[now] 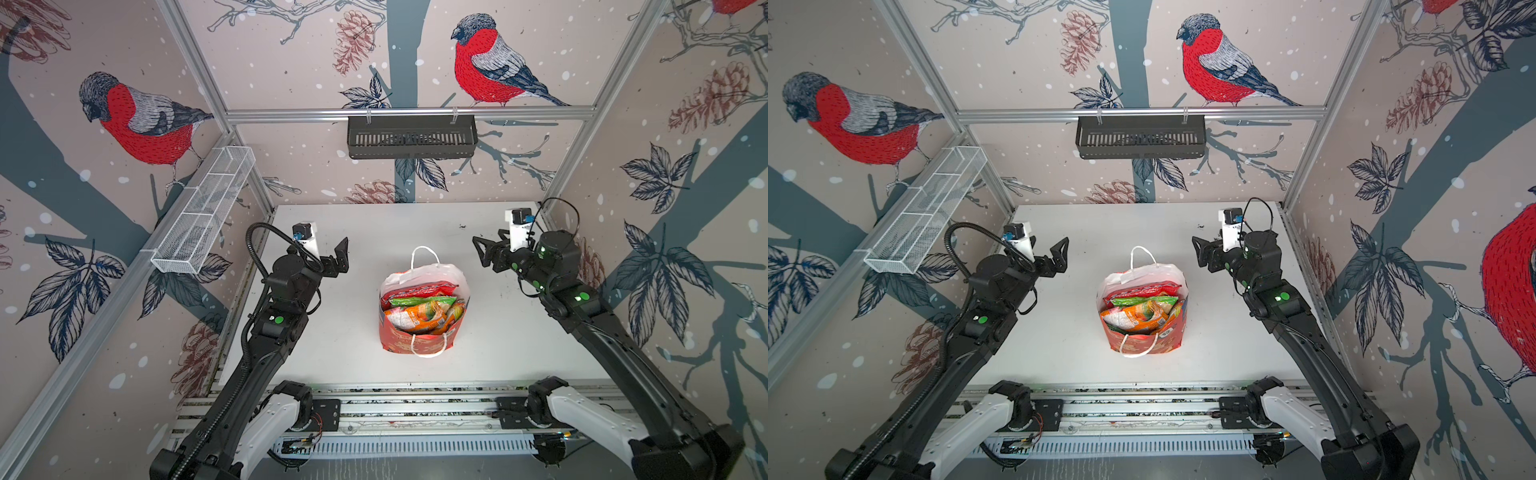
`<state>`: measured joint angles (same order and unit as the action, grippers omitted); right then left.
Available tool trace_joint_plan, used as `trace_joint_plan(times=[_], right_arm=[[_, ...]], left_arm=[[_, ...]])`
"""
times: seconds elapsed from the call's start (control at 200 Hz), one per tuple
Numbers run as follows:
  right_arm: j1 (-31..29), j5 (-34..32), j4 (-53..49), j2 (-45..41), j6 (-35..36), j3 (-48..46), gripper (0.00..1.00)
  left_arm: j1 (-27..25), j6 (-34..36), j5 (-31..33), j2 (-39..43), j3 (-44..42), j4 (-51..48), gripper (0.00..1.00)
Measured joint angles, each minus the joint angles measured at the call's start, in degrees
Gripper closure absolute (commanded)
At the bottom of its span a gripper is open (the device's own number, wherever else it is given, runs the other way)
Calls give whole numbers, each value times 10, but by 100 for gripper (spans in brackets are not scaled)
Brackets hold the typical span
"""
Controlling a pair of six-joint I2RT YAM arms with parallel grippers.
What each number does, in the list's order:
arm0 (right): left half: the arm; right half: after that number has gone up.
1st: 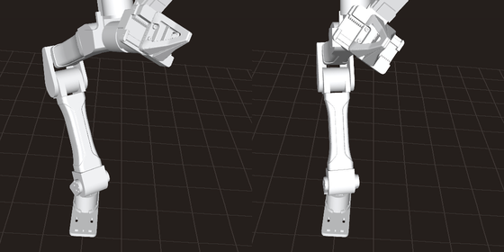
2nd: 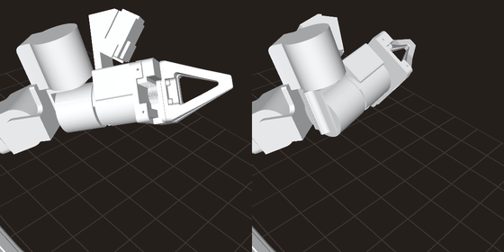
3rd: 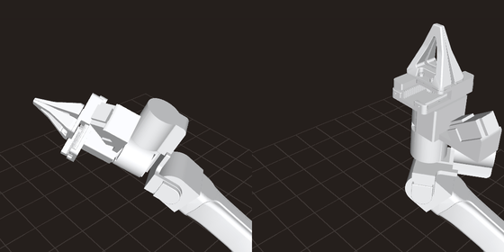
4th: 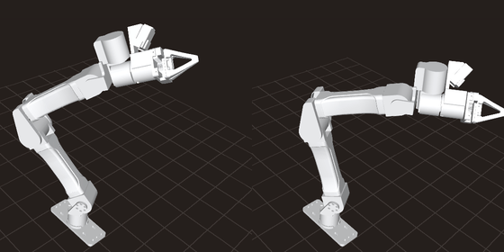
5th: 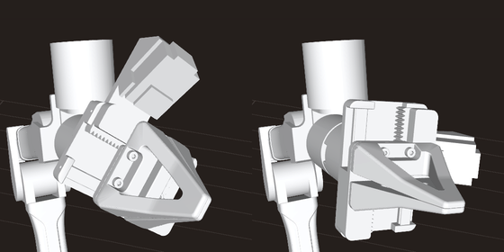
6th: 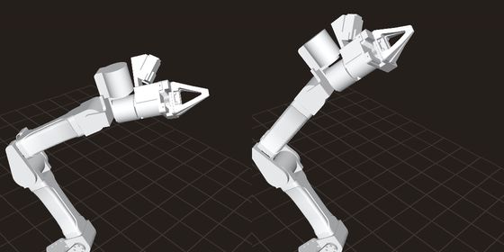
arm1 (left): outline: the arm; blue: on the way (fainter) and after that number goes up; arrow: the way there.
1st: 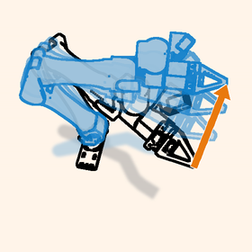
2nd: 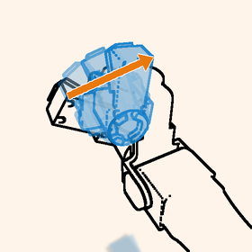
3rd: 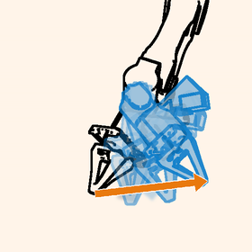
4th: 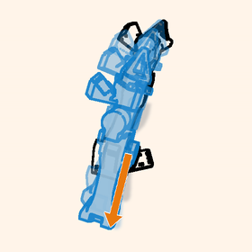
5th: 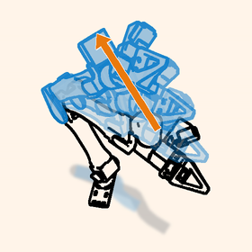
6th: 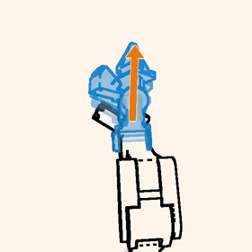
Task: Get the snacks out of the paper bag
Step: 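Reach the right gripper into the paper bag while the left arm rises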
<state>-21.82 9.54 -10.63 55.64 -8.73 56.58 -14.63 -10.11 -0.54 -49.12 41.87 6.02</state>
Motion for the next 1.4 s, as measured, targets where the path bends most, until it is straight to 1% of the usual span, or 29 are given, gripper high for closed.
trace_joint_plan(times=[0.09,0.21,0.255,0.44,0.52,0.585,0.675,0.896,0.986,1.096,1.396], right_arm=[[-37,10,-40,-1,4,25,25],[-81,26,-93,11,15,55,38],[-99,29,-112,22,20,69,42],[-189,43,-195,67,52,111,42],[-214,53,-219,77,64,116,41],[-219,53,-234,82,73,117,36],[-220,55,-245,86,77,117,34],[-227,82,-266,93,91,118,35],[-233,95,-271,101,95,121,37],[-238,103,-279,109,104,124,37],[-238,128,-290,99,117,136,35]], left_arm=[[-7,-12,-9,7,6,-34,3],[-21,-21,-9,15,19,-69,3],[-26,-26,-10,13,24,-76,3],[-34,-36,-11,0,47,-114,3],[-35,-36,-11,-3,62,-132,3],[-35,-35,-11,-3,73,-145,3],[-35,-34,-11,-3,86,-163,3],[-35,-18,-12,-9,108,-204,3],[-35,-16,-22,-17,116,-220,3],[-35,-15,-24,-21,118,-232,3],[-35,-14,-26,-22,118,-234,3]])
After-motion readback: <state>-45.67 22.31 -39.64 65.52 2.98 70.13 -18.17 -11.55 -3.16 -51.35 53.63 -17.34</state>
